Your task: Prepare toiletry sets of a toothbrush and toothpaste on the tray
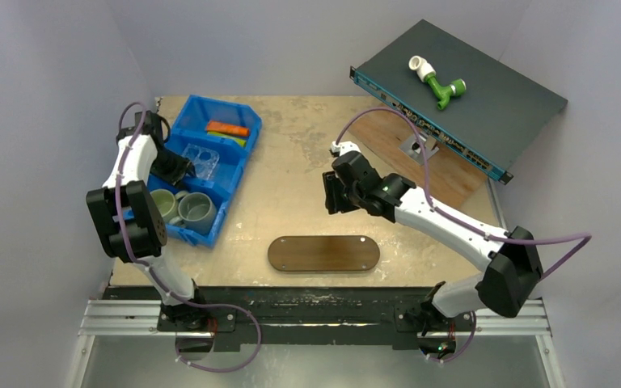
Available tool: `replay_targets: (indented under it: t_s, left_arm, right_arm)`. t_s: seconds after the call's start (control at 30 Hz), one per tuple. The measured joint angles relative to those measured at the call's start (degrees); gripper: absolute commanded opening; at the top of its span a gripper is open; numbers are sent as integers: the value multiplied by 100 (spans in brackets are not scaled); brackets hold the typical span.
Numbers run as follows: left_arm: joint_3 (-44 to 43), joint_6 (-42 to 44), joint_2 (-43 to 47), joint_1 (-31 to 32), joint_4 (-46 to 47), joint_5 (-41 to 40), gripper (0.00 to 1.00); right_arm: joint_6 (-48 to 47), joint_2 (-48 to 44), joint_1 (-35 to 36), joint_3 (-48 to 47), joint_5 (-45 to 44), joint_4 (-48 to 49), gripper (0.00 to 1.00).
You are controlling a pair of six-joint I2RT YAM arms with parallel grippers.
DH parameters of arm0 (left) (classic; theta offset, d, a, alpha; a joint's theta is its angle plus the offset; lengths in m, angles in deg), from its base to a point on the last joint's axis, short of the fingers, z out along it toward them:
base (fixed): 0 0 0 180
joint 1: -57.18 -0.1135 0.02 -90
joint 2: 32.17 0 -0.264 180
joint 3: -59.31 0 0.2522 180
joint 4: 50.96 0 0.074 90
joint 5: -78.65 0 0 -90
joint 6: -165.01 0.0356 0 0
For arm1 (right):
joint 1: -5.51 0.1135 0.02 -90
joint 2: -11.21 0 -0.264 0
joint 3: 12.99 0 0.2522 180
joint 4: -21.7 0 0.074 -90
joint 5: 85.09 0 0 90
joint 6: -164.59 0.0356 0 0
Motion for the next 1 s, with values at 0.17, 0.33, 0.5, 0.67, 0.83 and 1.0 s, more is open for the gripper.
replay_targets:
  t_s: [0.17,0.33,0.5,0.67,0.83,1.0]
  left_arm:
    - [-481,461,-363,164,-125,133,0]
    - [-1082,866,-782,610,-258,138,0]
    - [-1576,1185,-1117,1185,-354,133,0]
    - [-1646,1480,-1150,1718,-363,116,0]
    - [-1650,1768,-1150,2087,-437,120,0]
    - [-1650,1954,-1150,2330,-437,83,0]
  right_arm:
    - [0,-337,-2,44,129,-22,51]
    - [2,-678,-2,72,170,-66,51]
    - [26,-870,-2,179,278,-81,51]
    - [63,-1008,0,326,339,-98,50]
    - [109,-1137,0,352,391,-153,51]
    - [146,-1220,0,352,428,-234,51]
